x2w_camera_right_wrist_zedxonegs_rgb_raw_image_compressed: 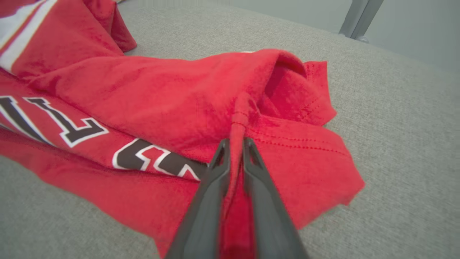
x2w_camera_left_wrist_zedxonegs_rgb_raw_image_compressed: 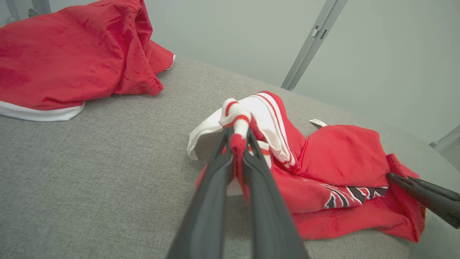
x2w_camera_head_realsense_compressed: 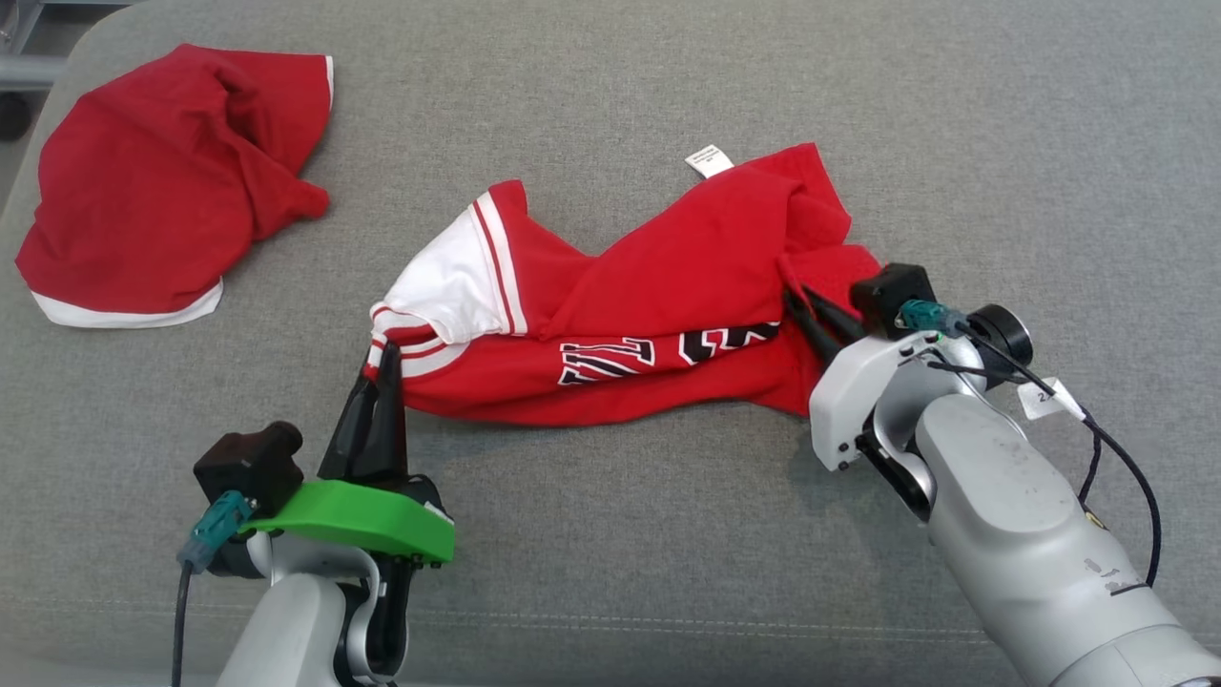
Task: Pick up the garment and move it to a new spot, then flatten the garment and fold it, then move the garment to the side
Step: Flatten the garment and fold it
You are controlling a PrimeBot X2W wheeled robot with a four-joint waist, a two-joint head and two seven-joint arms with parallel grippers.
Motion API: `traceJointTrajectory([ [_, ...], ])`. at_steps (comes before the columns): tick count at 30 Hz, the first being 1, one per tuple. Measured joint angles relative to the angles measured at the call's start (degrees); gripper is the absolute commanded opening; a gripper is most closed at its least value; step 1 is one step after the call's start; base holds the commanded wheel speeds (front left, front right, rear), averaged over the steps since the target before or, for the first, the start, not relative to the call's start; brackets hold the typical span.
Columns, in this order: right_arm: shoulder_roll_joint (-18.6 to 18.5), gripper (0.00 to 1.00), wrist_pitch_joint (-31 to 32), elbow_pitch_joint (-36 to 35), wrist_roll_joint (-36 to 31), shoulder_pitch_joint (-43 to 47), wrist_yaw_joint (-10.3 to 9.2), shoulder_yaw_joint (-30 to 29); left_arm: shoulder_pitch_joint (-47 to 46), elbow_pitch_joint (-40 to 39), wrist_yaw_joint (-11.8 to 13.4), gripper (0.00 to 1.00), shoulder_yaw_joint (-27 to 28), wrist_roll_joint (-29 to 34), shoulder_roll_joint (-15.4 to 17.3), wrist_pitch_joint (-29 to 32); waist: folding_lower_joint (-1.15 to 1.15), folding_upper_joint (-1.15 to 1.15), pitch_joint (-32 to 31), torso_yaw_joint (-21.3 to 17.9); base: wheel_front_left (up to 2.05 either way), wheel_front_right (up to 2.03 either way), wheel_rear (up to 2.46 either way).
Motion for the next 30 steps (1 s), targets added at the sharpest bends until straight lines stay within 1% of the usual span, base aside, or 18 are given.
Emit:
traceJointTrajectory([
  [4,0.3,0.0,-2.9,-0.8,1.4,-1.2,0.0,-1.2,0.6,-2.2,0.6,0.0,1.7,-0.7,0.1,0.0,0.0,0.0,0.0,-0.8,0.0,0.0,0.0],
  [8,0.5,0.0,-7.4,-4.0,5.1,-1.8,0.0,-4.7,0.6,-6.0,0.7,0.0,3.6,-4.6,0.1,0.0,0.0,0.0,-0.1,-2.1,0.0,0.0,0.0],
  [13,0.5,0.0,-9.0,-10.8,11.1,-1.9,0.0,-11.3,0.4,-12.4,0.8,0.0,8.6,-9.6,0.1,0.0,0.0,0.0,-0.8,-4.0,0.0,0.0,0.0],
  [16,0.5,0.0,-8.9,-15.8,13.5,-1.8,0.0,-14.4,0.1,-16.2,1.0,0.0,11.1,-10.9,0.1,0.0,0.0,0.0,-1.3,-5.3,0.0,0.0,0.0],
  [18,0.6,0.0,-8.8,-20.4,15.0,-1.5,0.0,-16.2,-0.2,-19.0,1.0,0.0,11.9,-11.4,0.1,0.0,0.0,0.0,-1.7,-6.3,0.0,0.0,0.0],
  [22,0.6,0.0,-8.8,-31.9,15.2,-1.3,0.0,-19.0,-0.8,-24.4,0.4,0.0,12.1,-12.0,0.1,0.0,0.0,0.0,-2.6,-8.4,0.0,0.0,0.0],
  [24,0.6,0.0,-8.8,-35.4,15.6,-1.2,0.0,-19.4,-1.7,-25.9,-0.1,0.0,11.3,-11.3,0.1,-0.1,0.0,0.0,-3.0,-9.4,0.0,0.0,0.0],
  [27,0.6,0.0,-8.8,-37.1,16.3,-1.2,0.0,-19.2,-3.1,-26.7,-0.6,0.0,9.8,-11.2,0.1,0.1,0.0,0.0,-3.5,-10.4,0.0,0.0,0.0],
  [30,0.6,0.0,-8.8,-36.2,18.5,-0.6,0.0,-17.4,-6.5,-25.7,-0.5,0.0,8.1,-10.3,1.3,3.6,0.0,0.0,-4.1,-11.6,0.0,0.0,0.0],
])
